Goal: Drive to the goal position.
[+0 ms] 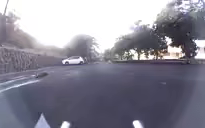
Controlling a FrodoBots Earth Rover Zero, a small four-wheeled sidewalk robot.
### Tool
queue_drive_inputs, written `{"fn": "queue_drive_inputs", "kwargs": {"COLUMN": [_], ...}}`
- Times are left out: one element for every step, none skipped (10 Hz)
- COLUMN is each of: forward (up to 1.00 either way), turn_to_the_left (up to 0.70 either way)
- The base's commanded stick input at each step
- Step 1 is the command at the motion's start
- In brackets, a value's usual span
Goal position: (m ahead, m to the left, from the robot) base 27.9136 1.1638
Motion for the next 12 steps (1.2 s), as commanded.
{"fn": "queue_drive_inputs", "kwargs": {"forward": [0.50, 0.50, 0.50, 0.50, 0.50, 0.50, 0.50, 0.50, 0.50, 0.50, 0.50, 0.50], "turn_to_the_left": [0.00, 0.00, 0.00, 0.00, 0.00, 0.00, 0.00, 0.00, 0.00, 0.00, 0.00, 0.00]}}
